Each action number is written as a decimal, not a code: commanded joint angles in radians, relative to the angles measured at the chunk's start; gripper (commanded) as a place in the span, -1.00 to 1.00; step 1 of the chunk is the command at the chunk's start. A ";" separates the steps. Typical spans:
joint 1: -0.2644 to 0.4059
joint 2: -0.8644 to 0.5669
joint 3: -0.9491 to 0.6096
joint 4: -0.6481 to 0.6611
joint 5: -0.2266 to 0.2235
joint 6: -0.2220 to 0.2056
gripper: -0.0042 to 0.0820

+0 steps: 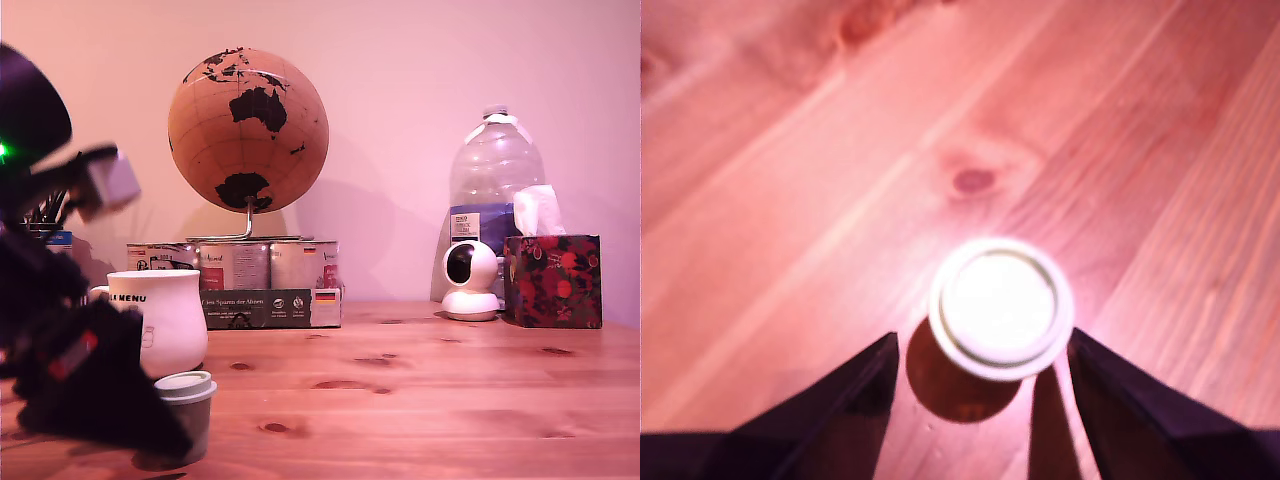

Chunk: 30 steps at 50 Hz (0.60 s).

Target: Pick up the coffee capsules from the table one by one and drop them inside the nearest coffee cup

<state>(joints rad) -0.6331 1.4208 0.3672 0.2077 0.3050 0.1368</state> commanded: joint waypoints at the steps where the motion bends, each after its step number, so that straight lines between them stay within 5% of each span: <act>1: -0.010 0.016 0.016 0.002 0.000 0.004 0.23; 24: -0.031 0.066 0.038 0.003 0.000 0.025 0.20; 30: -0.031 0.066 0.038 0.002 0.000 0.038 -0.02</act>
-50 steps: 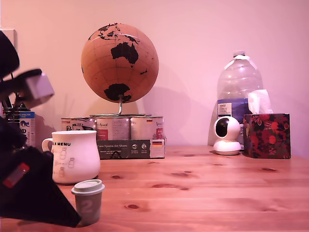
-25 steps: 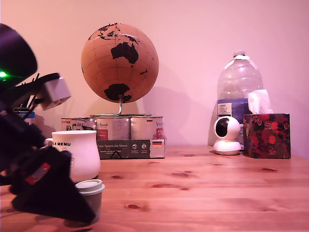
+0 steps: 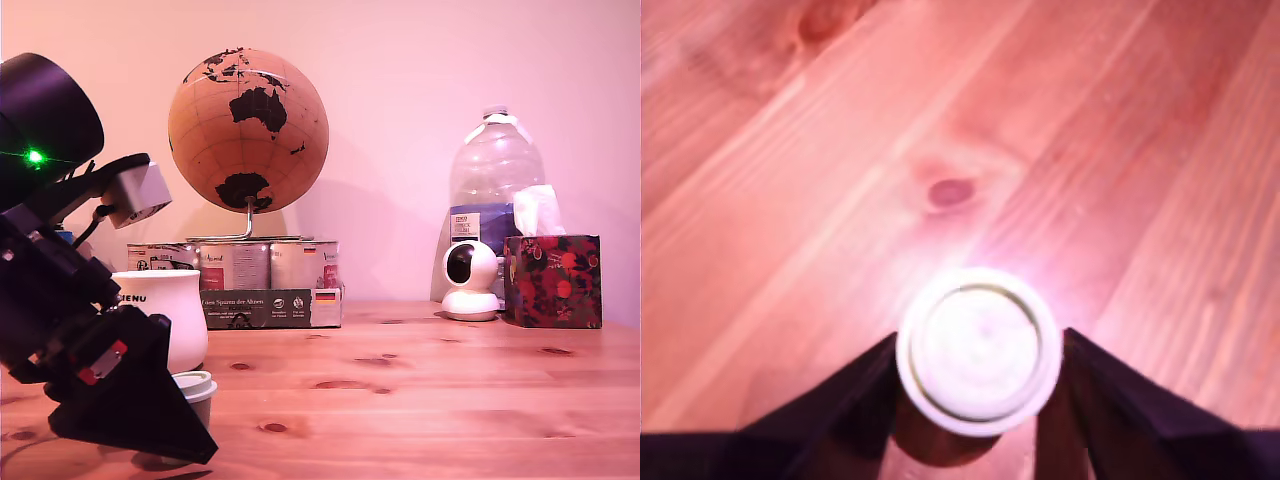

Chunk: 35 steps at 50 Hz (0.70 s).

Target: Pick up the coffee capsules from the table one by one and drop them inside the nearest coffee cup

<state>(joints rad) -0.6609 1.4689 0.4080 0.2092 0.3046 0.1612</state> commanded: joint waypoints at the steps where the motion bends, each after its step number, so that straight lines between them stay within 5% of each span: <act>1: -0.003 0.018 -0.003 0.000 0.000 0.018 -0.08; 15: -0.003 0.018 -0.003 0.005 0.001 0.031 -0.41; 35: -0.002 -0.029 -0.003 0.027 0.002 0.008 -0.41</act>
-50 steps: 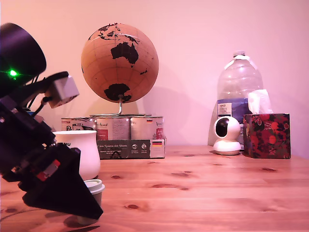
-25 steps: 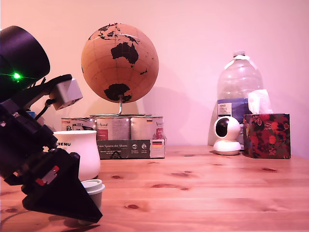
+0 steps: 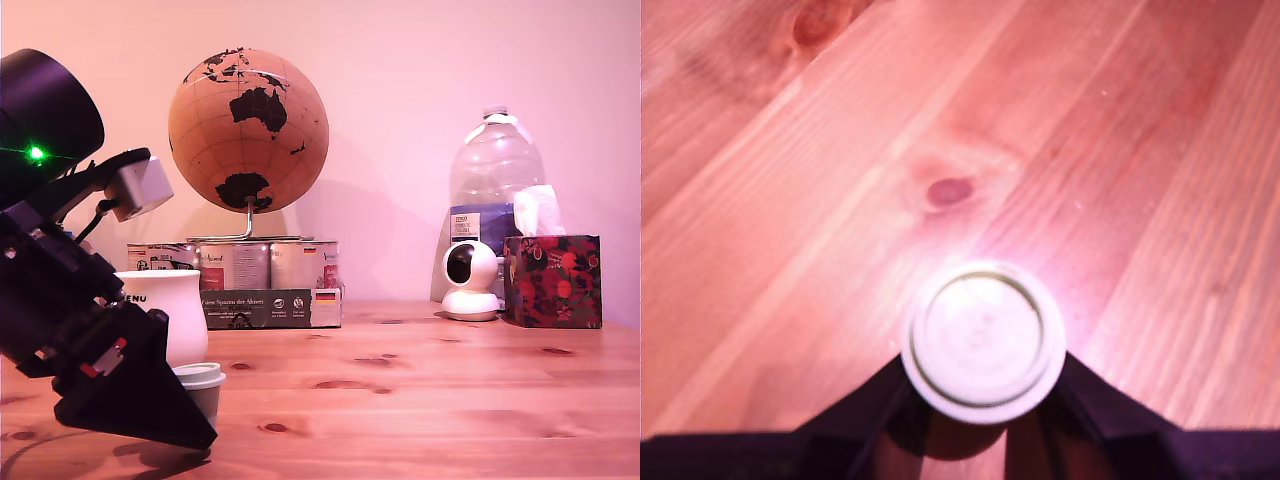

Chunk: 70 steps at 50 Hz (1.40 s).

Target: Pick up the coffee capsules from the table one by one and drop them inside the nearest coffee cup

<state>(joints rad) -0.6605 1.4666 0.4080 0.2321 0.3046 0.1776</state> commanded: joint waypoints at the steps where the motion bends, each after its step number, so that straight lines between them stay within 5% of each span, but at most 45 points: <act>1: -0.002 -0.033 -0.003 0.001 0.001 -0.024 -0.41; 19: 0.010 -0.176 -0.003 -0.047 0.000 -0.126 -0.41; 54: 0.264 -0.402 -0.003 -0.152 -0.112 -0.161 -0.41; 70: 0.325 -0.401 0.005 -0.074 -0.111 -0.180 -0.41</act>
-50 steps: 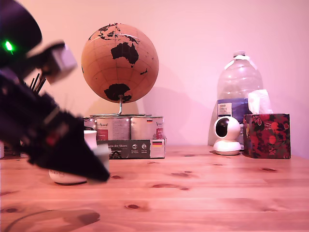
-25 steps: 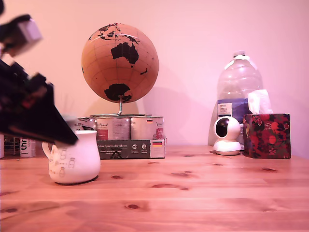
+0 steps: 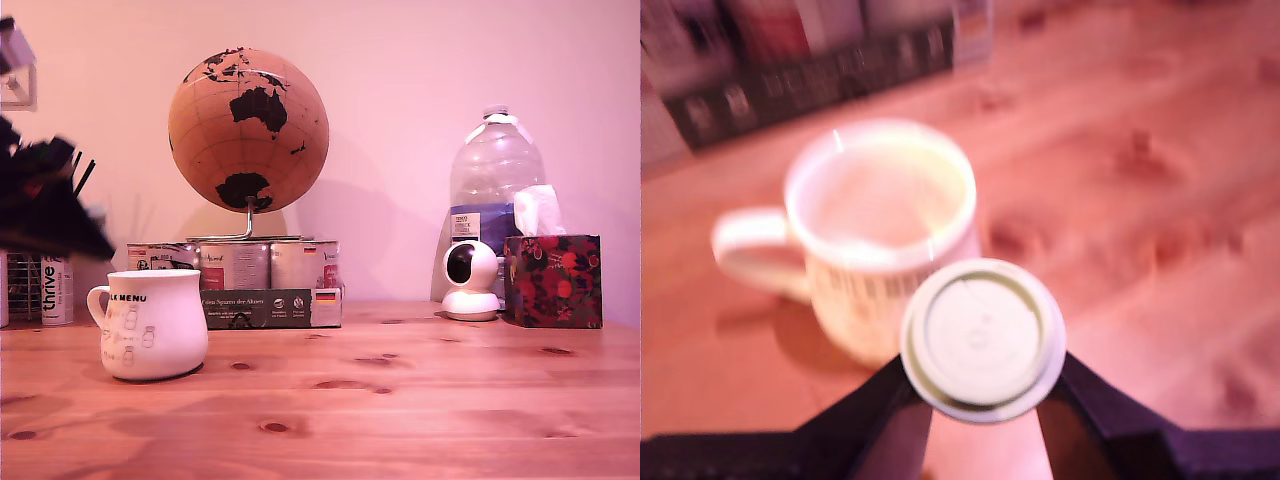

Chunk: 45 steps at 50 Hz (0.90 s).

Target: Pick up the coffee capsules from the table one by one and drop them inside the nearest coffee cup

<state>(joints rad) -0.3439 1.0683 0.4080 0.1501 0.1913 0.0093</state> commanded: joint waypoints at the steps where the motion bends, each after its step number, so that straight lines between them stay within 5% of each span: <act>1: 0.011 -0.002 0.008 0.006 0.003 -0.011 -0.41; 45: 0.031 0.402 0.472 -0.330 0.010 -0.002 -0.41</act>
<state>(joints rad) -0.3180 1.4494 0.8600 -0.1738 0.1997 0.0036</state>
